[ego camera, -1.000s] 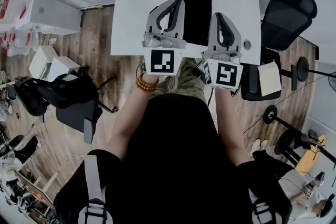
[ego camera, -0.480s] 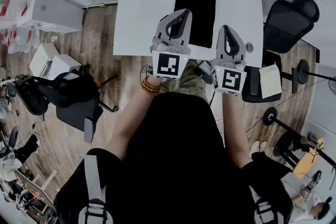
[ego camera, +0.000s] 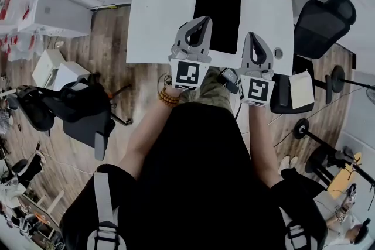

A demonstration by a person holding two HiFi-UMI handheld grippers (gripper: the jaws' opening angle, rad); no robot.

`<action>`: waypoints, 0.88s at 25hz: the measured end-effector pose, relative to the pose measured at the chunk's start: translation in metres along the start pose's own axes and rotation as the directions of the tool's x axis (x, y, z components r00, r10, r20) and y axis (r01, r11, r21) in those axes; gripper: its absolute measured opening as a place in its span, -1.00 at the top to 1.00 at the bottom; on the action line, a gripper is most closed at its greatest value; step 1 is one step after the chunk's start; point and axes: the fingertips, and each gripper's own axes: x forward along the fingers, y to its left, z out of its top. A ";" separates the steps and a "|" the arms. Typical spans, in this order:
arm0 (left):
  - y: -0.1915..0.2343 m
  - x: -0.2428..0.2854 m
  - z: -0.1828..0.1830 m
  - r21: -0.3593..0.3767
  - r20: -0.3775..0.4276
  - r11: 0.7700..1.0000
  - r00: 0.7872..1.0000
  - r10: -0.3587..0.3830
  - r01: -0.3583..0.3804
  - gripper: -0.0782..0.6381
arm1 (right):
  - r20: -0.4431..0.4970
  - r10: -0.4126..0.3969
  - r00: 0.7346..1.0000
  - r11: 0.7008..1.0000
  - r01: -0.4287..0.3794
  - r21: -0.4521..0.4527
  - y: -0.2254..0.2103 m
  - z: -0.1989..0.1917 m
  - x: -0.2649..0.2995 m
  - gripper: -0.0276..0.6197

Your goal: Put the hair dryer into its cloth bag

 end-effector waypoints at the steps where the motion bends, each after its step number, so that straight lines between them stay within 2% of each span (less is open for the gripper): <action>1: 0.000 0.000 -0.004 -0.006 -0.013 1.000 1.000 0.001 -0.001 0.71 | -0.001 0.001 1.000 1.000 -0.001 0.000 -0.001 -0.001 0.002 0.82; 22: -0.002 0.016 -0.038 -0.028 -0.109 0.999 0.994 0.022 -0.025 0.71 | -0.069 -0.012 0.998 0.997 0.017 0.076 -0.049 -0.041 0.015 0.82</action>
